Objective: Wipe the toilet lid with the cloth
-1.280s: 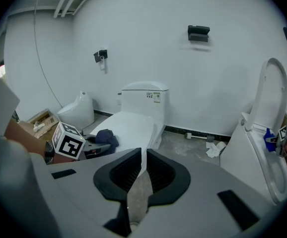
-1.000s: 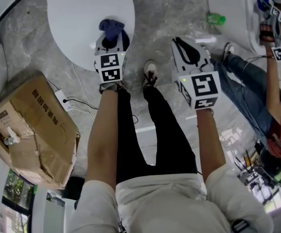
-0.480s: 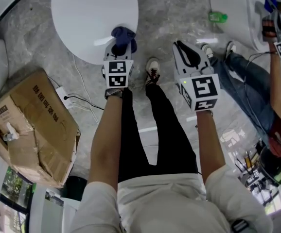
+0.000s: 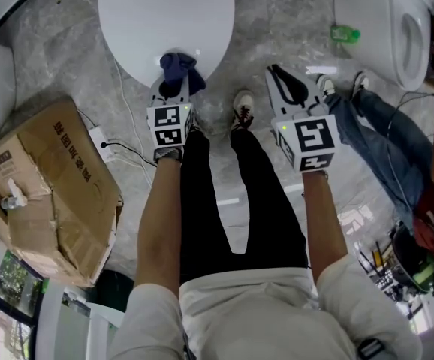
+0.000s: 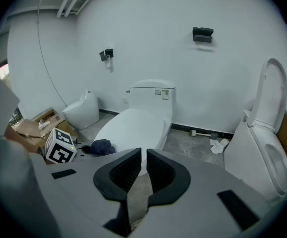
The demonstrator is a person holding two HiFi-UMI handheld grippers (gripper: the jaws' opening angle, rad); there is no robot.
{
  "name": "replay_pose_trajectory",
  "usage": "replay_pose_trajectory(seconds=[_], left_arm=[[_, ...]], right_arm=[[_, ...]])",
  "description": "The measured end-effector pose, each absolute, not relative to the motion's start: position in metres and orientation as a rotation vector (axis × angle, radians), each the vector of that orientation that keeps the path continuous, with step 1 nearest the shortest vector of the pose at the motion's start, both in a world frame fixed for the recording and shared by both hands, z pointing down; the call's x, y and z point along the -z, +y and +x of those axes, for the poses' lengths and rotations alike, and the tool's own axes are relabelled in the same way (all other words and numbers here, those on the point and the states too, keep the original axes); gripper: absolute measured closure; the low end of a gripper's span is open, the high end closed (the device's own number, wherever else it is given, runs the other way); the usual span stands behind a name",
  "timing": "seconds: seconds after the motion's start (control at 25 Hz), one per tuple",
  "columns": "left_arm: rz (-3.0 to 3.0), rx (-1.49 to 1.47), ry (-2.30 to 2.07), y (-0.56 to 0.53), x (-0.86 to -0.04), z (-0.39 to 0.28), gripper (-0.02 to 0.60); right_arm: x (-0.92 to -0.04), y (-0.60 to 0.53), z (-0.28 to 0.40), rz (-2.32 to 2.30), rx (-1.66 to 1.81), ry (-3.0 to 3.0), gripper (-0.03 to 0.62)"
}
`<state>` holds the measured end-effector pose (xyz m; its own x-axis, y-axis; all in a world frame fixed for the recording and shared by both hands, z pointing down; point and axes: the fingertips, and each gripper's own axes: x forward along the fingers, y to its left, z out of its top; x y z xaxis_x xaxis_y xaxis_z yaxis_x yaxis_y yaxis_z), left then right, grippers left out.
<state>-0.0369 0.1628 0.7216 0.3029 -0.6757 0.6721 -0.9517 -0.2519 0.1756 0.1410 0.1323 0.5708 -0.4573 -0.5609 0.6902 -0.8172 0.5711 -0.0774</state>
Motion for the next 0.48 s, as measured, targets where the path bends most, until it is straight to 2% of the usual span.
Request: replay_pose_trajectory(seconds=[0.48], left_arm=[[1.978, -0.645, -1.477, 0.173, -0.721, -0.101, 0.529]], right_arm=[[-0.564, 0.121, 0.098, 1.077, -0.497, -2.226, 0.542]])
